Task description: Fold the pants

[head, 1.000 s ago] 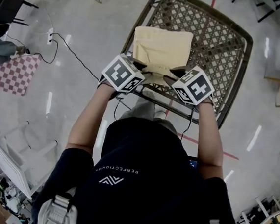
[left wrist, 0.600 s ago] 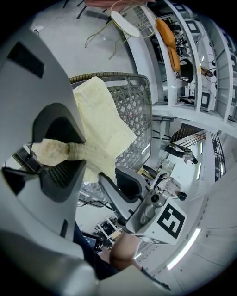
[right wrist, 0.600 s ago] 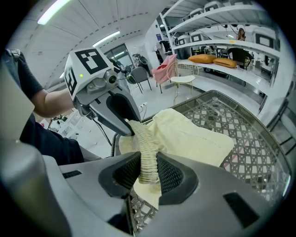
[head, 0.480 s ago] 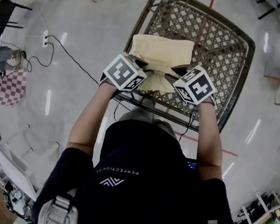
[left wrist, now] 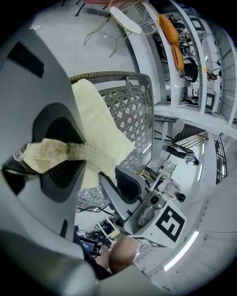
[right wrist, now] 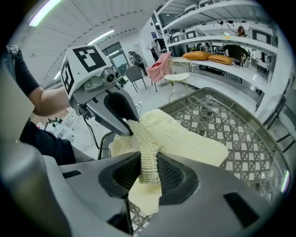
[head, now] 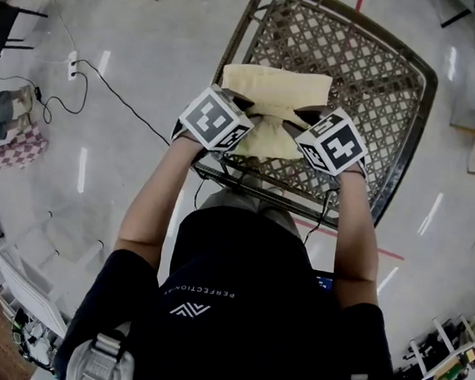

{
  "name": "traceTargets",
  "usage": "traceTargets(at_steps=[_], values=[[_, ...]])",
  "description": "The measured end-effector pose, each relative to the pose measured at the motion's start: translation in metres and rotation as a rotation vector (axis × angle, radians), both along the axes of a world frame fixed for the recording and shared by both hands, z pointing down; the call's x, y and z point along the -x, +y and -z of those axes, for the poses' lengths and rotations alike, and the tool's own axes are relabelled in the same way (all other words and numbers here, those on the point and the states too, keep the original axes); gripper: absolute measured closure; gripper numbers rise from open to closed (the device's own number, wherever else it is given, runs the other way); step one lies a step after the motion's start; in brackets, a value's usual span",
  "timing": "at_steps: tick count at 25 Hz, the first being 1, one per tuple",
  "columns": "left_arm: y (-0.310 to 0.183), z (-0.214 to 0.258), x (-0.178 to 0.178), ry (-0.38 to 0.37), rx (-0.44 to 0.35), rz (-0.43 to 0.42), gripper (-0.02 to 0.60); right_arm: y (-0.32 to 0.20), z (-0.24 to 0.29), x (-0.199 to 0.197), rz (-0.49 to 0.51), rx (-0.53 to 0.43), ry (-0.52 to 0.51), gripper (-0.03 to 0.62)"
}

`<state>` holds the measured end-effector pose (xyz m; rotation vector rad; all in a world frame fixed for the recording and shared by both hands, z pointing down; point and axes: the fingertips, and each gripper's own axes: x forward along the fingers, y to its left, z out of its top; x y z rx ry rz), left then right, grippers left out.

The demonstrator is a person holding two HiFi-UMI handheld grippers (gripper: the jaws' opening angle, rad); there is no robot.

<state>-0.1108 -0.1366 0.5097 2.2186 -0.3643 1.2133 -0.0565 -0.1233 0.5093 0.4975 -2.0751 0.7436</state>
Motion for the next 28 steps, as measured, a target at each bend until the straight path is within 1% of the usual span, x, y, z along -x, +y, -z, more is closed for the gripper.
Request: traceTargets(at_steps=[10,16,20,24,28], values=[[-0.020,-0.015,-0.001,0.012,0.015,0.018,0.465,-0.020,-0.014,-0.002,-0.060,-0.006,-0.011,0.477],[-0.031,-0.020,-0.002,0.019,0.006,0.040,0.460,-0.033,-0.019,-0.004,-0.096,-0.028,-0.018,0.473],[-0.041,-0.022,-0.002,0.042,-0.003,0.066,0.460,-0.043,-0.023,-0.006,-0.122,-0.055,-0.014,0.464],[-0.054,-0.020,-0.001,0.054,-0.044,0.104,0.451,-0.056,-0.020,-0.009,-0.165,-0.108,-0.019,0.449],[-0.066,-0.019,-0.001,0.050,-0.076,0.131,0.449,-0.070,-0.016,-0.012,-0.226,-0.153,-0.027,0.442]])
